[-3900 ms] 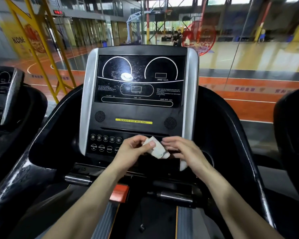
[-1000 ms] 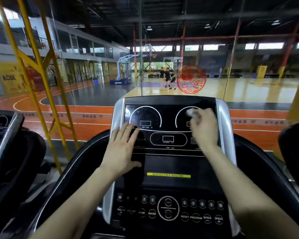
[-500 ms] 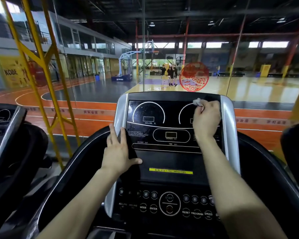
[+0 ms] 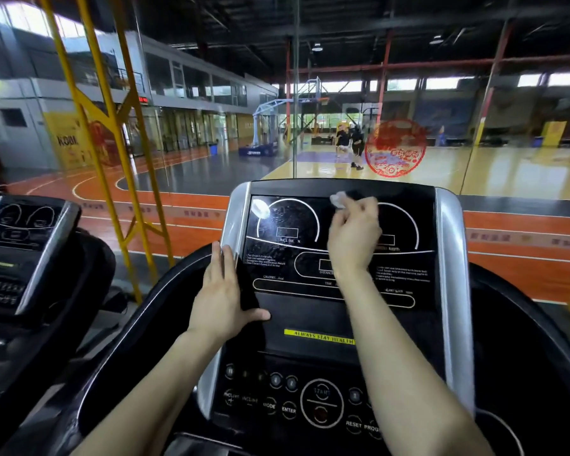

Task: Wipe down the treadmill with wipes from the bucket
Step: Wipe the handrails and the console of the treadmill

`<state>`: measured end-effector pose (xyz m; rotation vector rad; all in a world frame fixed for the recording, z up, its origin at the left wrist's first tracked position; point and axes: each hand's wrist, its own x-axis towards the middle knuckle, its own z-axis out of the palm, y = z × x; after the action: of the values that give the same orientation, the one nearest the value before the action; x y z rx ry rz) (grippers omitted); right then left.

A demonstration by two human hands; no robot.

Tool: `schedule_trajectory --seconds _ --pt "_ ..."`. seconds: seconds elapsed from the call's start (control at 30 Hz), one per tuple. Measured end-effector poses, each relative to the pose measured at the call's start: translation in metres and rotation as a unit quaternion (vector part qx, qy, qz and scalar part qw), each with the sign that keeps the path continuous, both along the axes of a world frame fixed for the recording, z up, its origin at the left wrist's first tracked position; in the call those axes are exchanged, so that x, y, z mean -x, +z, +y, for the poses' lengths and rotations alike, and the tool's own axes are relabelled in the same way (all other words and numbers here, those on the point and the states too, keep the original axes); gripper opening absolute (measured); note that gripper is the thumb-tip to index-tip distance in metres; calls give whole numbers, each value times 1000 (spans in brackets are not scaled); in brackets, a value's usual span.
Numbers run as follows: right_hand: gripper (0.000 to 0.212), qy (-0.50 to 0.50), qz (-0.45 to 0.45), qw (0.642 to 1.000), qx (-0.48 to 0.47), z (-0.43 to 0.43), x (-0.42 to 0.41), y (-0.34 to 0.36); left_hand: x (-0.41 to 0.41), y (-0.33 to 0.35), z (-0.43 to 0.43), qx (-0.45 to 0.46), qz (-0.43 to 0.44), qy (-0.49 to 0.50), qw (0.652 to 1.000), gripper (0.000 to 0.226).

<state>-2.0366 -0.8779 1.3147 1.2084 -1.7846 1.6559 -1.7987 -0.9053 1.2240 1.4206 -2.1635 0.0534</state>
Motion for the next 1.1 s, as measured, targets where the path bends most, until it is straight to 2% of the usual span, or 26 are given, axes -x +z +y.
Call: schedule_trajectory --seconds 0.03,0.07,0.1,0.13,0.17,0.2,0.27,0.33,0.37,0.4,0.43,0.5,0.53,0.57,0.6,0.67,0.7,0.73,0.77,0.83,0.87,0.9,1.0,1.03,1.07,1.1 --pt "30 78 53 994 -54 -6 -31 -12 -1 -1 -1 4 2 1 1000 169" --pt "27 170 140 966 -138 -12 -62 -26 -2 -1 -2 8 6 -1 1000 170" --pt "24 244 217 918 -222 -13 -85 -39 -3 -3 -2 9 12 -5 1000 170" --pt "25 283 269 883 -262 -16 -93 -43 -4 -4 -2 8 20 -8 1000 169" --pt "28 290 269 881 -258 -17 -88 -36 -5 -5 -2 9 27 -9 1000 169" --pt "31 265 235 906 -231 -20 -72 -22 -6 -6 0 9 36 -9 999 168" --pt "31 145 158 963 -165 -24 -30 12 -6 -9 2 5 57 -9 998 165" --pt "25 57 79 990 -101 -25 -3 33 -6 -11 3 3 66 -14 998 164" --pt "24 50 53 994 -88 -28 -8 33 -7 -12 3 3 69 -14 998 164" --pt "23 71 70 990 -97 -31 -22 25 -7 -12 3 1 72 -13 997 165" --pt "23 124 130 974 -138 -32 -43 8 -7 -13 2 0 75 -13 997 165" --pt "22 245 298 888 -249 -26 -81 -27 -7 -14 2 -1 76 -16 997 165" --pt "19 263 331 868 -261 -25 -84 -29 -7 -14 2 -4 75 -16 997 165" --pt "16 263 306 880 -251 -28 -78 -14 -7 -14 3 -8 73 -13 997 165" --pt "16 238 247 909 -237 -34 -67 8 -6 -14 3 -10 70 -8 997 164" --pt "21 145 164 956 -194 -50 -45 46 -5 -12 6 -12 57 5 998 164" --pt "25 107 171 963 -176 -56 -41 53 -5 -11 6 -13 50 9 999 164" --pt "28 114 182 961 -175 -56 -45 48 -5 -11 6 -14 46 13 999 164" --pt "29 152 231 941 -194 -54 -54 36 -5 -12 6 -13 43 14 999 164" --pt "27 273 352 851 -276 -32 -77 -2 -5 -13 5 -14 32 17 999 163" --pt "25 300 390 813 -310 -25 -77 -10 -5 -13 5 -14 28 21 999 163" --pt "25 300 400 809 -309 -30 -73 -4 -5 -13 4 -12 27 23 999 163" --pt "27 181 278 914 -232 -63 -57 52 -7 -14 4 -9 28 20 999 163" --pt "27 156 239 937 -202 -70 -55 61 -7 -14 4 -9 29 21 999 163" --pt "27 164 234 937 -199 -72 -57 57 -7 -14 5 -8 31 20 999 163" --pt "27 196 276 918 -207 -72 -63 44 -7 -14 5 -6 31 20 999 163"
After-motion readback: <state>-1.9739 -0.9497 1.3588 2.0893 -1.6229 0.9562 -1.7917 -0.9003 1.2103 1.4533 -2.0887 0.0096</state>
